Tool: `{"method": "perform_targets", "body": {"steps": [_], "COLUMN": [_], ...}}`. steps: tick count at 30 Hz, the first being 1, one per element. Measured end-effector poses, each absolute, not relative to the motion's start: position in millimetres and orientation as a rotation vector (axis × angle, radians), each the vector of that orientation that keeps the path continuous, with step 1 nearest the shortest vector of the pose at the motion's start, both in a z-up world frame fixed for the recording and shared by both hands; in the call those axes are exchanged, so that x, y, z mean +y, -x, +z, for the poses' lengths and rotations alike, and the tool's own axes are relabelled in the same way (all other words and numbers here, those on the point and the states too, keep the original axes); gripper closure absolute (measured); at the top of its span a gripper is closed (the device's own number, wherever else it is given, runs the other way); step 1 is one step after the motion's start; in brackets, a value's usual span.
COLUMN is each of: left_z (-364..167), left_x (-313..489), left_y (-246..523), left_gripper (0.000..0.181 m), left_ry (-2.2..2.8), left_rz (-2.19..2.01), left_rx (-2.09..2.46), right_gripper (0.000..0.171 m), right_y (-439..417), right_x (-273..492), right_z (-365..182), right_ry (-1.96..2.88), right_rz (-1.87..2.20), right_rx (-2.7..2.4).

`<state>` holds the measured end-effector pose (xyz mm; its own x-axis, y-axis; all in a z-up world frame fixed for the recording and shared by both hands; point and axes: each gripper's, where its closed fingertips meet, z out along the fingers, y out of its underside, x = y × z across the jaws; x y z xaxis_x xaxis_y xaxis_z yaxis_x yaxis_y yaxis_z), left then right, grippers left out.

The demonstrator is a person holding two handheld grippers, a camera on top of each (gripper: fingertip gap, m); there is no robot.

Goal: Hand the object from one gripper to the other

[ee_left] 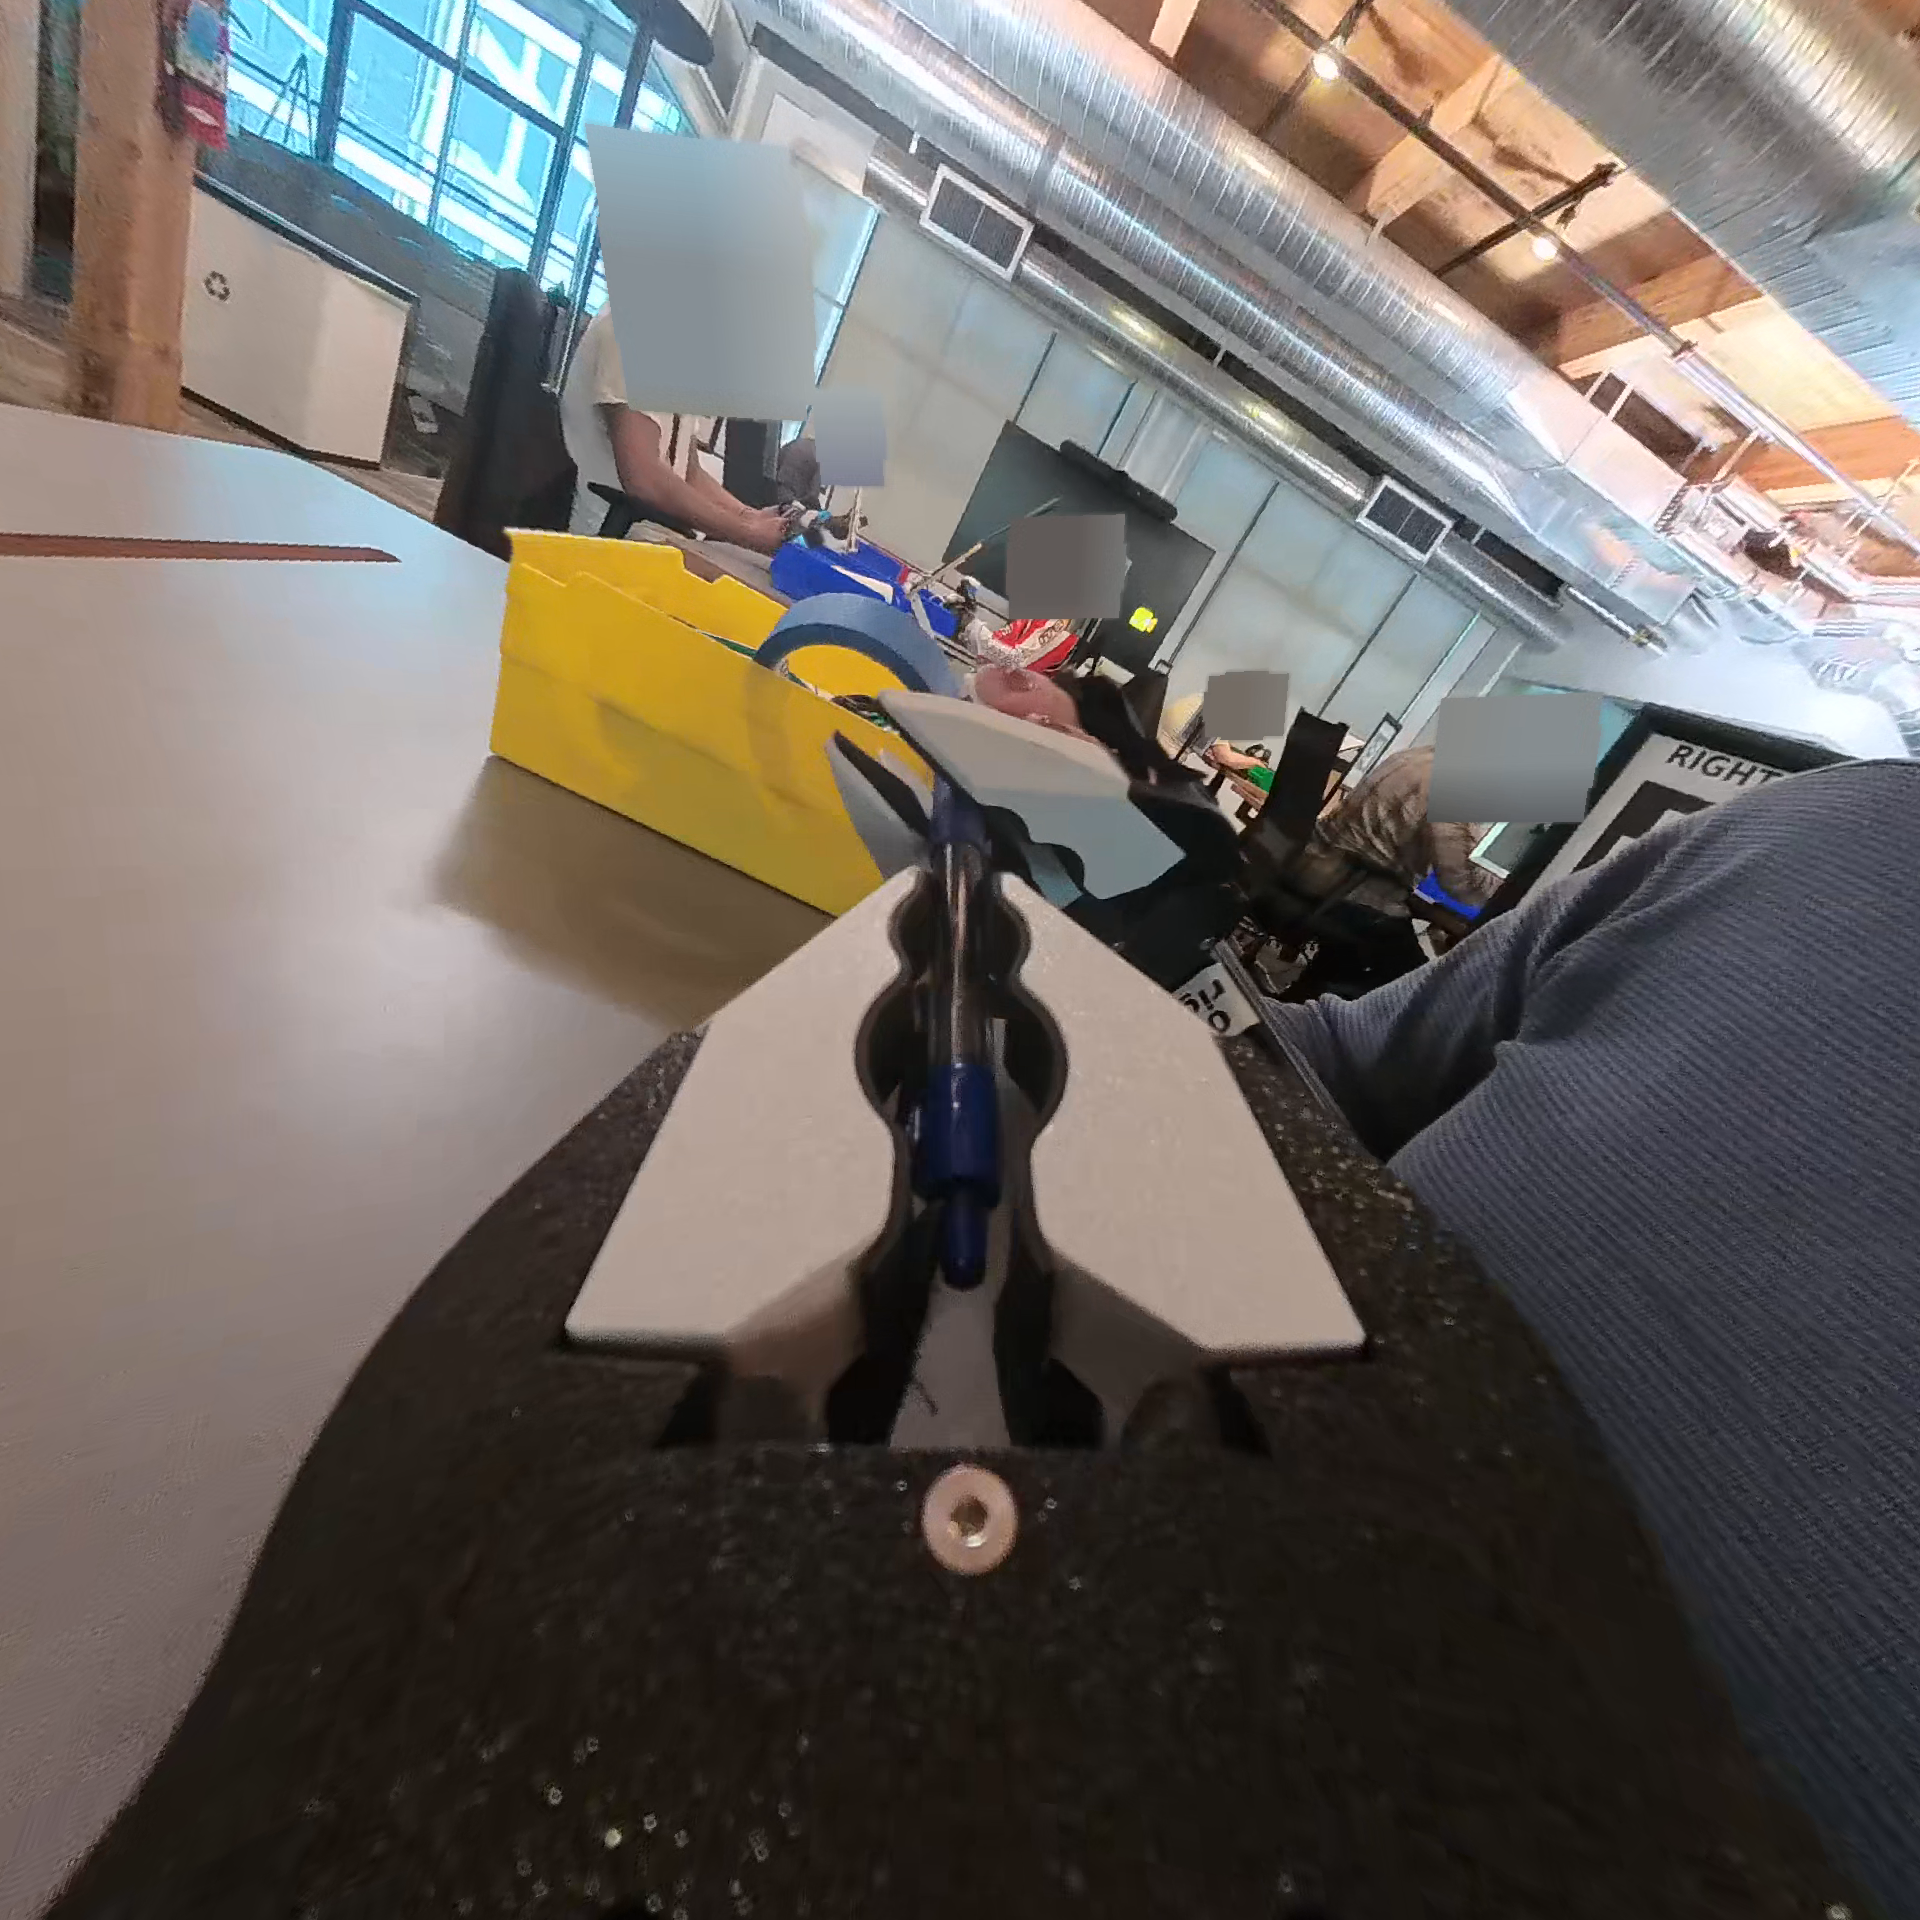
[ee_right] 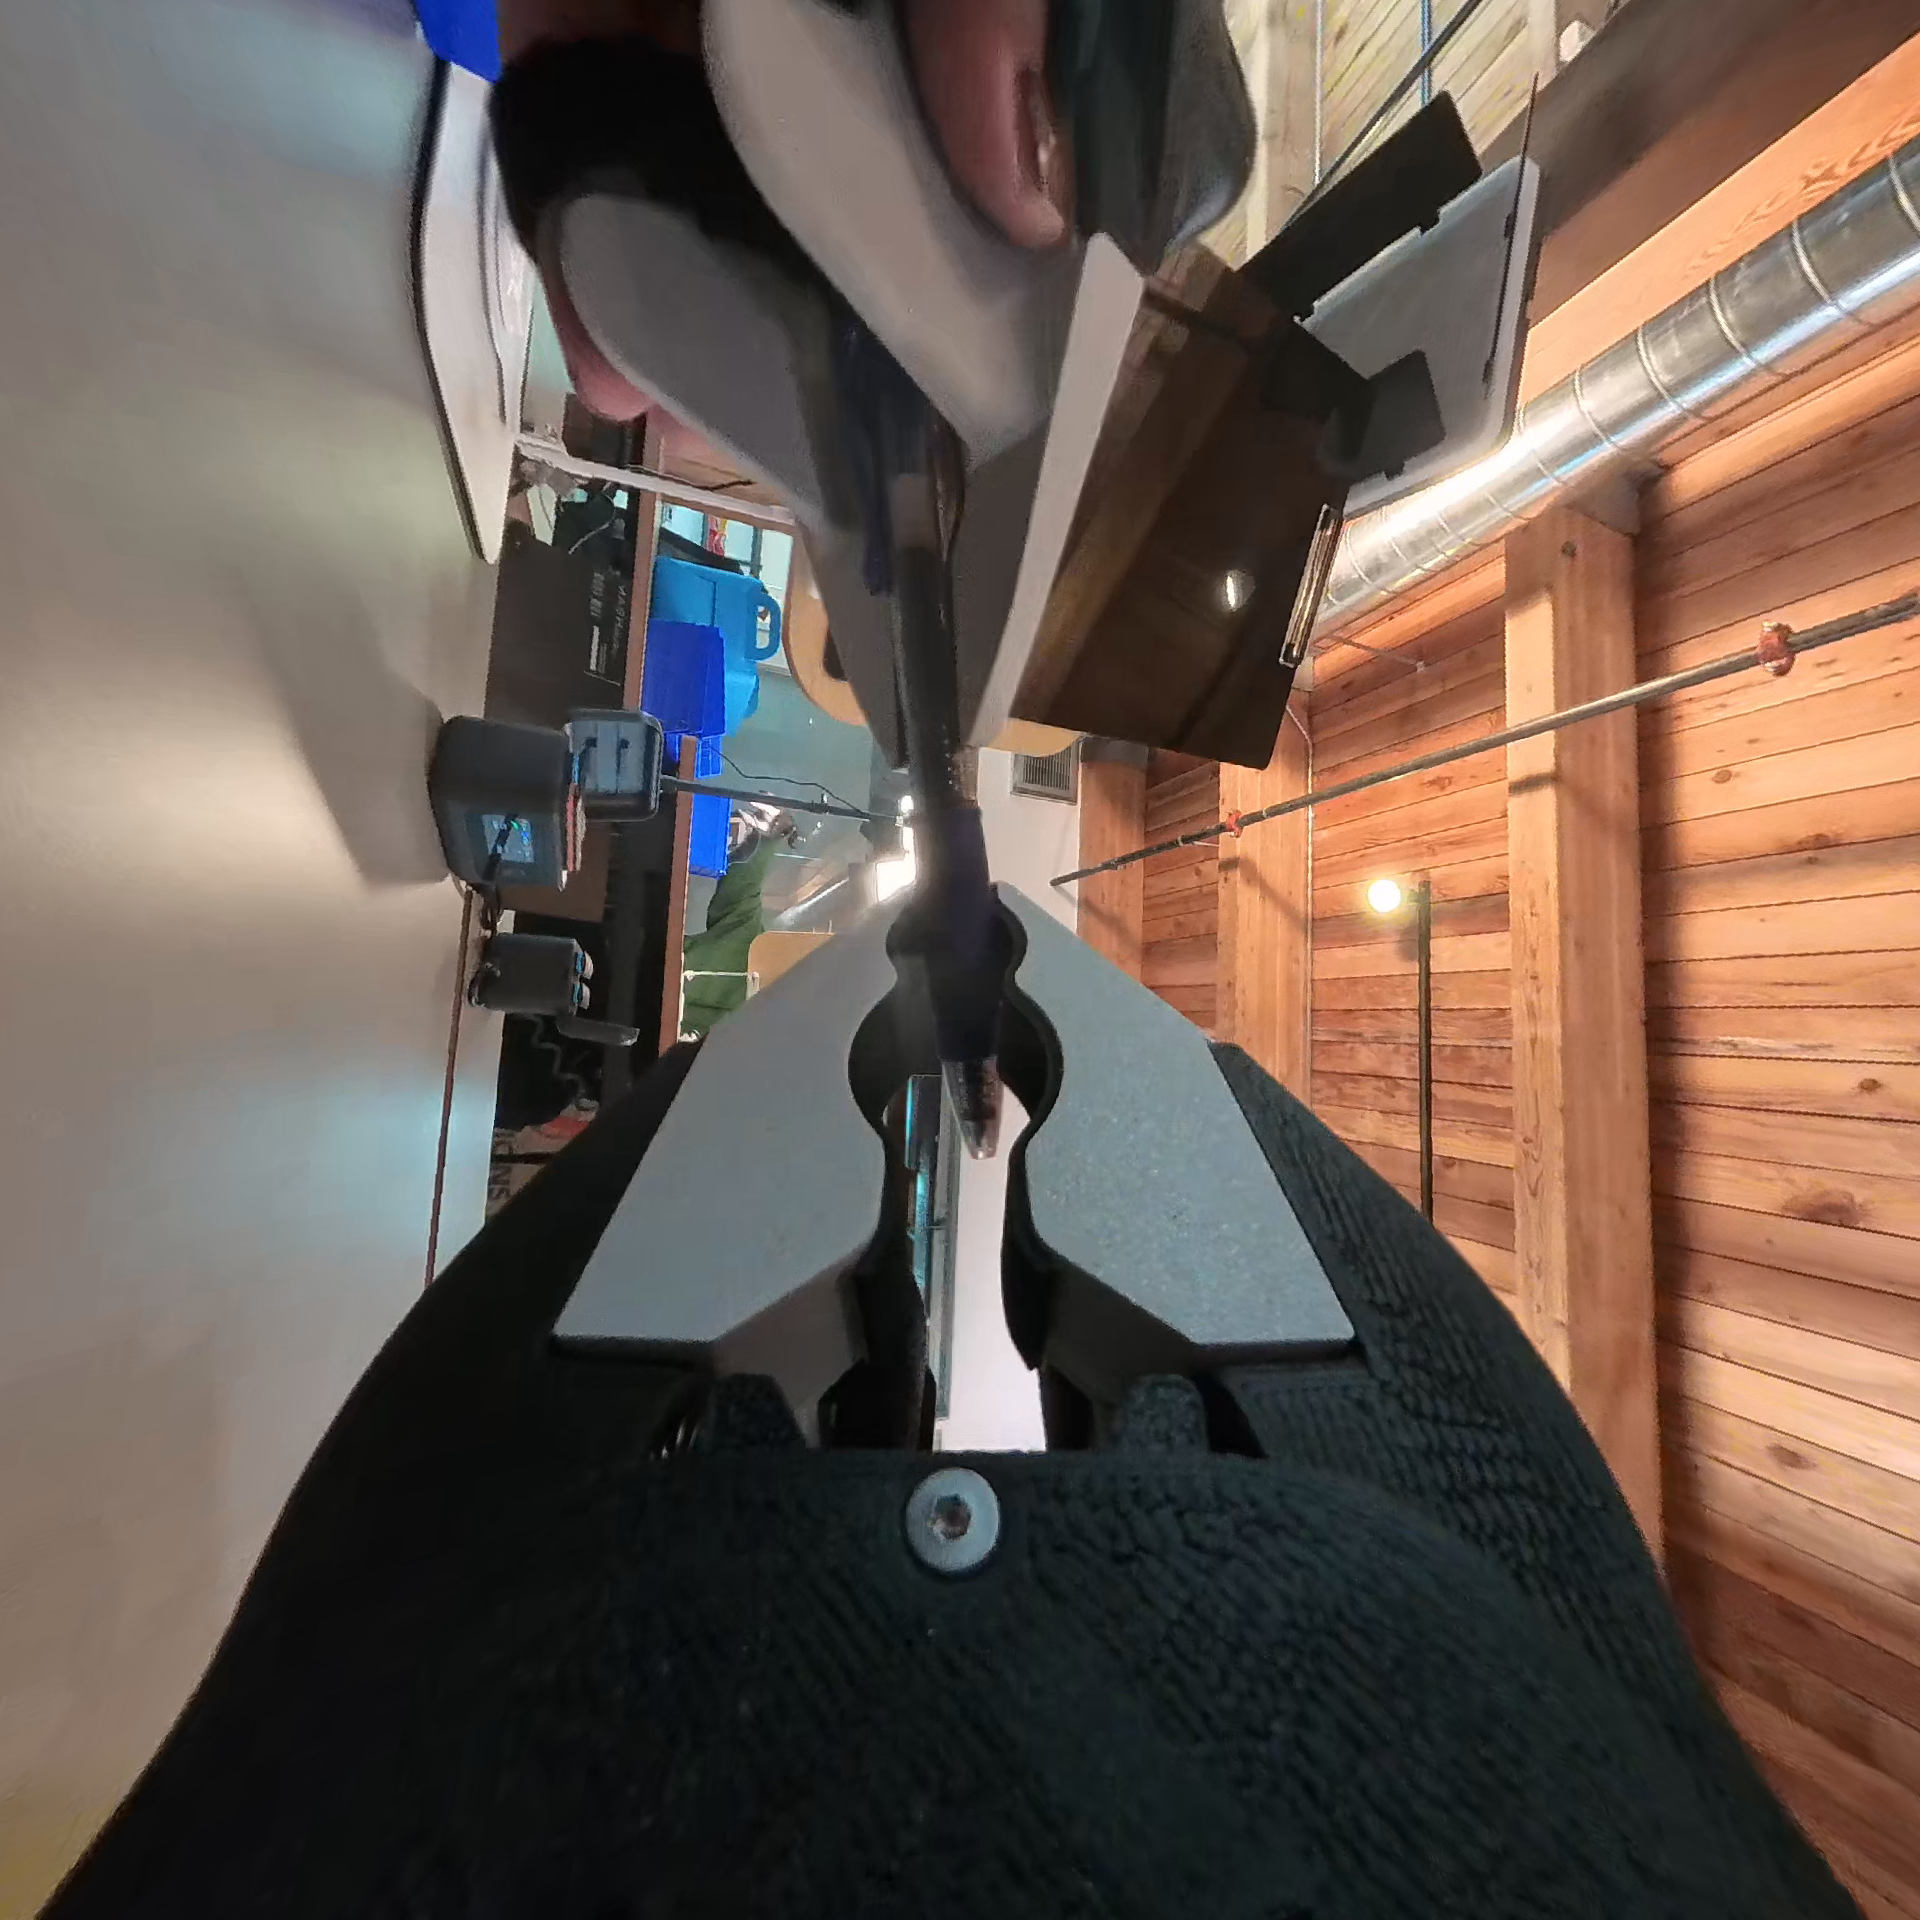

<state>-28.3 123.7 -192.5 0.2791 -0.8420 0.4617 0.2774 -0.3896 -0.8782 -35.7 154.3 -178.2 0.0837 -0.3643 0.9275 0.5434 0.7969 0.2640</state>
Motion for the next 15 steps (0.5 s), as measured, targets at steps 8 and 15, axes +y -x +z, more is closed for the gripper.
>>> {"method": "perform_targets", "body": {"steps": [8,15], "left_z": [-184.5,-185.4], "left_x": [132.1,138.0], "left_y": [38.1,44.4], "left_gripper": [0.175,0.174], "left_ry": [1.436,1.352], "left_rz": [-1.02,-0.336], "left_rx": [0.589,0.791], "right_gripper": [0.129,0.117], "right_y": [32.9,25.9], "right_x": [161.6,160.4], "right_z": [-183.7,-176.6], "right_ry": [0.397,0.596], "right_rz": [-0.391,-0.051], "right_rx": [-1.349,-1.329]}}
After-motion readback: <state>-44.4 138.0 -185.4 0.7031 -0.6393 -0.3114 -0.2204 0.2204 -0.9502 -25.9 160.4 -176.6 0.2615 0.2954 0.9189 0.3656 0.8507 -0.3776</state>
